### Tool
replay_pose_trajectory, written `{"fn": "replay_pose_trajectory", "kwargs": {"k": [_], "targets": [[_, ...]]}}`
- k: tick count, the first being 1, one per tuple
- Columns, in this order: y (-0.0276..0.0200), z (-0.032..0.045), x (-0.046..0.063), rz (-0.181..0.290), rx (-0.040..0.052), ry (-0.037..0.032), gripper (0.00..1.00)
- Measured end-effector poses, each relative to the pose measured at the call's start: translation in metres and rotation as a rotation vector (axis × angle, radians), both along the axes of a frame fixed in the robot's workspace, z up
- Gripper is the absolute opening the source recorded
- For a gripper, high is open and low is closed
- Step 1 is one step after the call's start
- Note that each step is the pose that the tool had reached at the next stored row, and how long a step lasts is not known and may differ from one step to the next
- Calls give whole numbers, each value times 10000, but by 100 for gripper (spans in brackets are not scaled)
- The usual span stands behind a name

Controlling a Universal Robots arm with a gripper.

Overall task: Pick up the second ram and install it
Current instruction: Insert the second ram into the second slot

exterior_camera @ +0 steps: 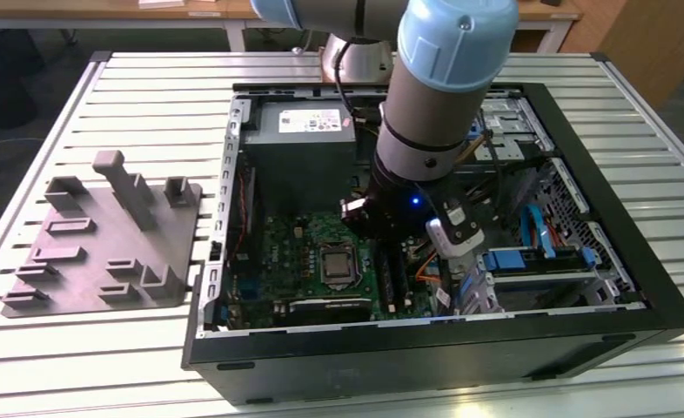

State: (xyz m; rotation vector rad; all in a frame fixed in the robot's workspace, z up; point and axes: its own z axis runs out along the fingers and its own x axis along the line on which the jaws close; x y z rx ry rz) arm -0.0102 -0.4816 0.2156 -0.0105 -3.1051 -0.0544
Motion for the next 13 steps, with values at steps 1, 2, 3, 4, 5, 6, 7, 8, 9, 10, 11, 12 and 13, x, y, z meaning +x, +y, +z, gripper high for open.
{"fn": "replay_pose_trajectory", "kwargs": {"k": [1,2,3,4,5,6,7,8,9,10,11,12,13], "targets": [[0,45,0,0,0,0,27],[0,88,0,1,-1,-1,27],[1,132,0,1,1,-2,27],[2,171,1,2,0,-3,27],[6,206,1,2,1,-4,26],[10,243,0,1,1,-6,26],[12,276,0,1,0,-9,19],[16,308,0,1,0,-11,13],[20,339,0,1,2,-13,13],[23,371,0,1,1,-16,10],[26,404,0,1,1,-18,10],[26,426,0,1,-1,-20,10],[27,429,0,1,3,-22,10]]}}
